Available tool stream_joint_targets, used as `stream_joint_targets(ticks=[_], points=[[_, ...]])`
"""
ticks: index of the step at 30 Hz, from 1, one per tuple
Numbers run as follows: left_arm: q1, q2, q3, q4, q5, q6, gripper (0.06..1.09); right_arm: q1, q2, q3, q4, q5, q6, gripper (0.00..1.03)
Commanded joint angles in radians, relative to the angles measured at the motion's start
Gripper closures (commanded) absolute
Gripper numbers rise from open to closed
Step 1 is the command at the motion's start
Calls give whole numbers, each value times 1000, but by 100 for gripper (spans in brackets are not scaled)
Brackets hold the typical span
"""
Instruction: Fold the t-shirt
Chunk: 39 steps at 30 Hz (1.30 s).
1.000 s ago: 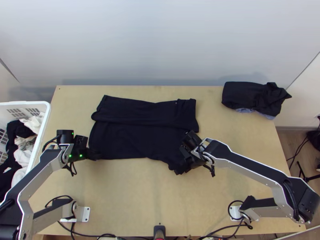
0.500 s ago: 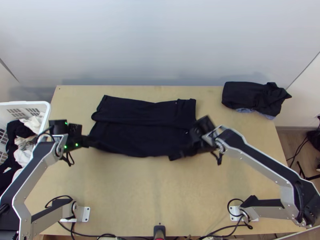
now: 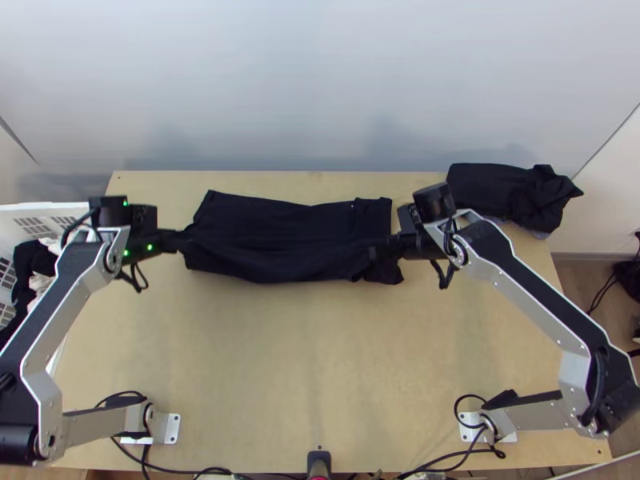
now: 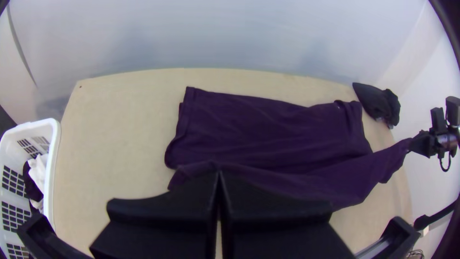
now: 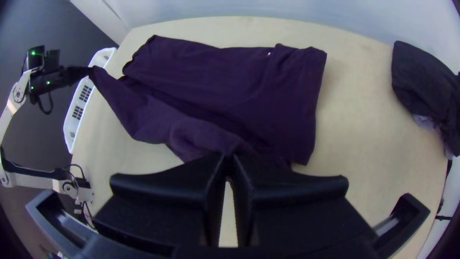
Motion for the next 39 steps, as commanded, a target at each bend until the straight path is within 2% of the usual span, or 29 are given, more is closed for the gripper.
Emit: stream_joint_targets(ticks=[1,12,23,31,32,33,34,35,36,37,38,39], points=[[-14,147,177,8,-3,-33,105,-49,62,56,45,18,-1,95],[38,437,473,-9,-50,-47,105,-141,200,117,182,18,-30,95],[23,670,582,-1,-75,-41,105,-162,450,198,223,23,-61,95],[7,787,594,-12,-102,-38,105,-162,555,208,270,54,-64,95],[9,790,594,-15,-102,-41,101,-165,559,208,277,55,-65,95],[10,790,591,-17,-102,-46,85,-167,559,208,278,55,-73,94],[14,789,588,-18,-104,-52,60,-165,556,209,277,54,-87,91],[17,787,587,-20,-112,-64,31,-165,546,206,278,55,-90,75],[21,786,588,-21,-116,-70,9,-164,527,201,278,63,-90,48],[26,781,591,-29,-116,-76,10,-162,504,195,278,69,-87,17],[29,772,594,-37,-118,-81,10,-161,483,195,278,72,-82,3],[35,755,594,-41,-116,-86,10,-161,457,197,278,72,-82,3]])
